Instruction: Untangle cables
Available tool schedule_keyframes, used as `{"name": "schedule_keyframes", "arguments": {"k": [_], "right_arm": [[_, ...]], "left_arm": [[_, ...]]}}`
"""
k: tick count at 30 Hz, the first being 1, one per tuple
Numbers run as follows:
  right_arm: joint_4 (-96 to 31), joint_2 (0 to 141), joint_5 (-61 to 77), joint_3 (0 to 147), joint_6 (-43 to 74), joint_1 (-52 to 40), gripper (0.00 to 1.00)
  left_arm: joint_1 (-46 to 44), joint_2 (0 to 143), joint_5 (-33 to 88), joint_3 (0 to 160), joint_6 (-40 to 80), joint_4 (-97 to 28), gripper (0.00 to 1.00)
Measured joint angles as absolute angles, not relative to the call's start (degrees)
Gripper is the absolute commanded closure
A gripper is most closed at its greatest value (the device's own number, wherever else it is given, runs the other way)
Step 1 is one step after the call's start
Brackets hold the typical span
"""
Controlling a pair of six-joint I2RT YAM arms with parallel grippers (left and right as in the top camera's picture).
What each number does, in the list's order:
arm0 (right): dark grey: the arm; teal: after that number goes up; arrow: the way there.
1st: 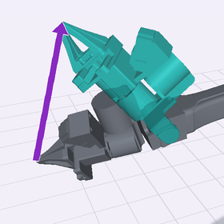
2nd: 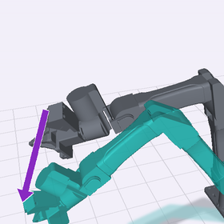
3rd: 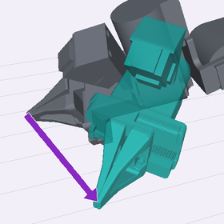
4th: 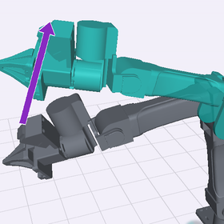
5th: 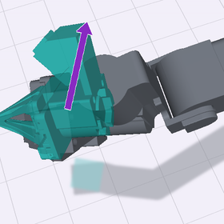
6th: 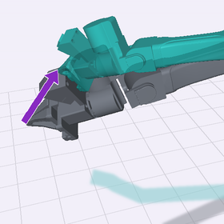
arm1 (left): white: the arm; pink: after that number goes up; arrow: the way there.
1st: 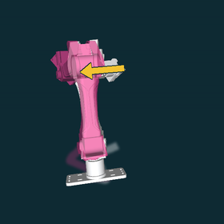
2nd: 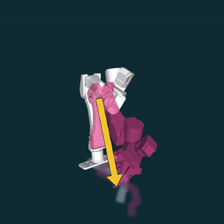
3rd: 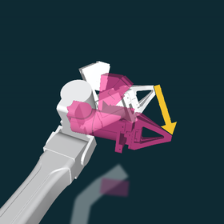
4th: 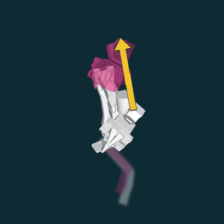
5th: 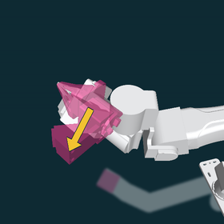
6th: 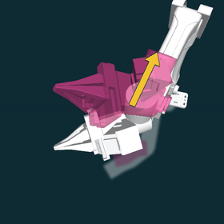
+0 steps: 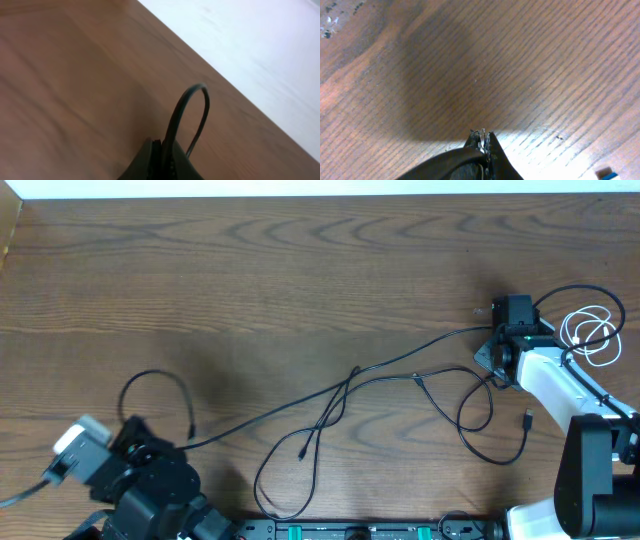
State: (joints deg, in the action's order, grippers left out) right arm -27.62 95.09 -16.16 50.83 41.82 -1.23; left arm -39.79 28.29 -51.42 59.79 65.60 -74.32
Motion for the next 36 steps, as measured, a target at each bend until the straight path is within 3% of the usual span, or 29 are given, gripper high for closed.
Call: {"name": "schedule_keyframes", "arguments": {"k": [12,24,36], "right_arm": [[-27.6,95.1,-16.1,50.8,42.6,-1.2,0.98],[-27.1,95.1,-10.0,50.8,42.3,-1.2,0.99],[-22.2,95.1,9.3,50.8,26.3,-1.3,0.93]], "left_arm": [[-39.7,28.1,-67.6,59.8,87.4,-92.3,0.93],[-39.7,28.1,-70.4,57.3,94.3,-91.5,0.93],[-39.7,29.7,-61.5,46.3,91.6,-75.9,0.92]]}}
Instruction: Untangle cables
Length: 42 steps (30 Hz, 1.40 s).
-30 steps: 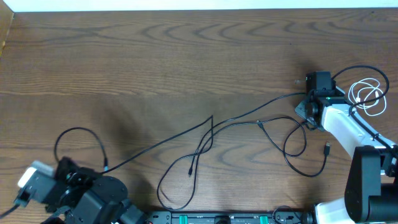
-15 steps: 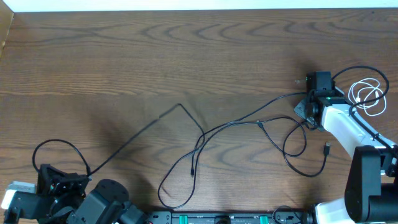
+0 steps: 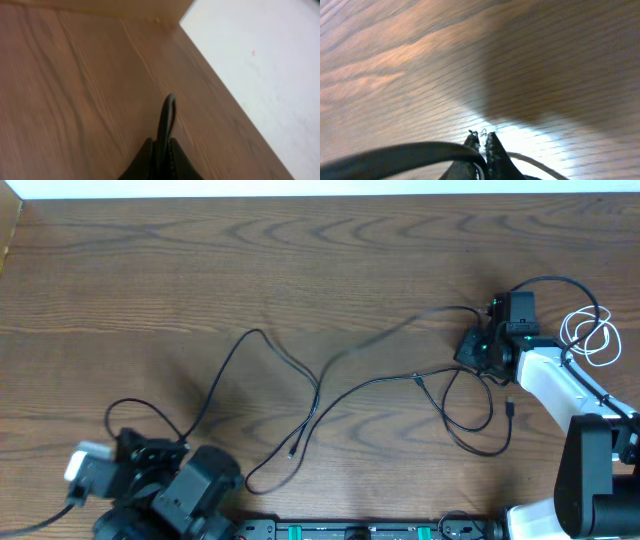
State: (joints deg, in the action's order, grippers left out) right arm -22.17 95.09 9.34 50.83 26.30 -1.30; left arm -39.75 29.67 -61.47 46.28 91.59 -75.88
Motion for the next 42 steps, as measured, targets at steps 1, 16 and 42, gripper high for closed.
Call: {"name": "schedule_keyframes", "arguments": {"k": [1,16,42], "right_arm": [[-22.2,95.1,10.2,50.8,25.7,-1.5,0.93],[-21.3,95.1,13.5,50.8,23.4,-3.2,0.92],[-19.6,92.3,36.0,50.8,8.6,-3.7,0.07]], "left_arm": [[-39.7,30.5,-60.4,45.9,90.0,-73.6,0.92],[-37.6,56.2,-46.2,45.4,64.0,-51.0,0.92],[3.9,75.0,5.3,45.4,37.0,-38.3,0.83]]}}
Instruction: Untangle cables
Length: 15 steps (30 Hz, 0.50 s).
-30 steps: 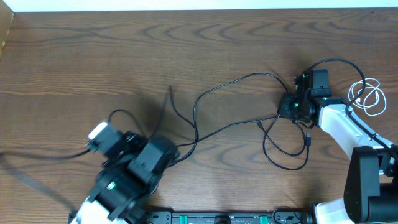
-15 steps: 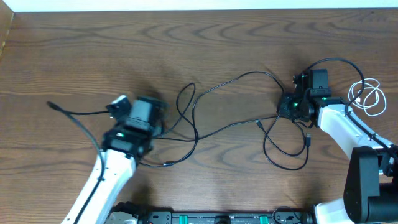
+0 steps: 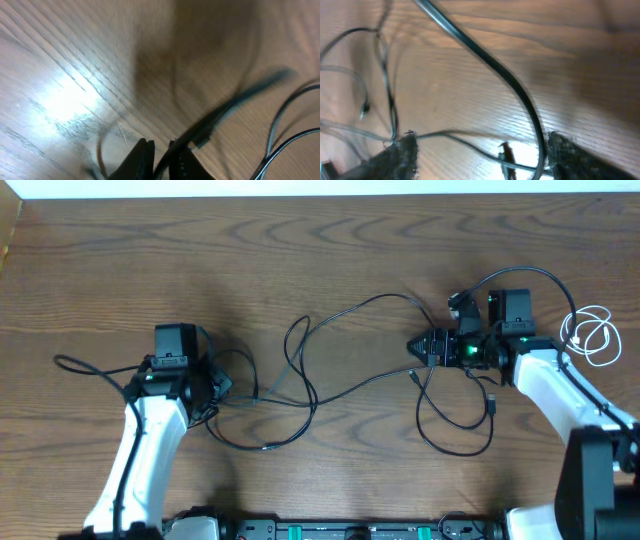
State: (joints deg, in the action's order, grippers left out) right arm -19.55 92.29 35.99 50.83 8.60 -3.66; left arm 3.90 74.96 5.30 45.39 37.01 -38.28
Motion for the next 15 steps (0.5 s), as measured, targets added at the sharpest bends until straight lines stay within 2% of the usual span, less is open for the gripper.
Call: {"name": "schedule_keyframes", "arguments": {"k": [1,3,6,8,12,15], "right_arm": [[-19.7,91.3,36.5,50.8,8.1,-4.0,0.03],[-19.8,89.2,36.9,50.8,7.1,-5.3,0.01],[-19.8,87.6,36.5,50.8,6.4,-7.7,0.01],[-19.8,87.6,35.8,50.8,6.0,-9.4,0.01],[-19.1,87.6,33.8,50.8,5.1,-13.3,0.01],[-18.3,87.6,33.2,50.8,4.3,-16.4,0.01]], "left_arm": [[4.0,75.9,5.7,45.4,36.9,-38.2,0.83],[4.0,78.1,6.1,45.4,36.6,-37.8,0.73],[4.0,80.4,6.5,45.4,36.3,-36.5,0.43],[4.0,81.4,6.9,45.4,36.0,-35.6,0.28],[4.0,81.6,7.3,45.5,36.1,-34.2,0.14],[4.0,81.2,7.6,45.8,36.0,-34.5,0.1]]}}
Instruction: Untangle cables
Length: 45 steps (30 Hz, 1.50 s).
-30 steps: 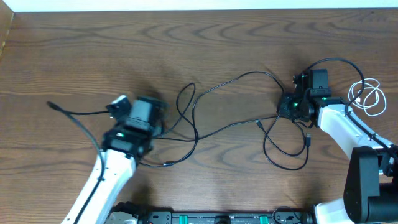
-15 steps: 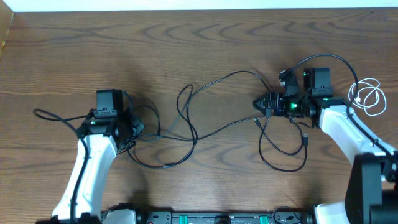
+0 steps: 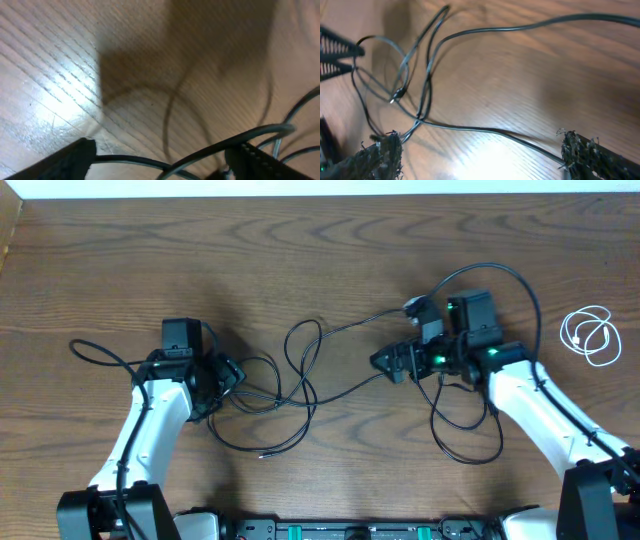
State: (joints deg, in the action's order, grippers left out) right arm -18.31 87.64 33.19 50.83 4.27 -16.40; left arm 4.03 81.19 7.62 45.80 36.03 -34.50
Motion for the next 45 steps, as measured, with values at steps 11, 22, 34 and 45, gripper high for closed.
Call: {"name": "schedule_keyframes", "arguments": {"k": [11,22,34,45], "right_arm": [[-15.6,87.6,24.5,50.8,8.5,-25.3,0.06],[-17.8,87.6,15.0,50.8,17.6,-24.8,0.02],[-19.0,87.6,6.6,50.8,21.3,-24.4,0.01],[-18.8,87.6,5.5,50.8,21.6,-24.4,0.01]], "left_arm": [[3.4,66.1,18.5,48.6,35.6,-43.4,0.17],[-5.8,68.3,18.5,48.6,30.8,-43.4,0.16],[-20.3,79.7,17.3,48.6,29.9,-26.9,0.16],[-27.1,90.5,4.1,48.6,29.7,-22.5,0.92]]}}
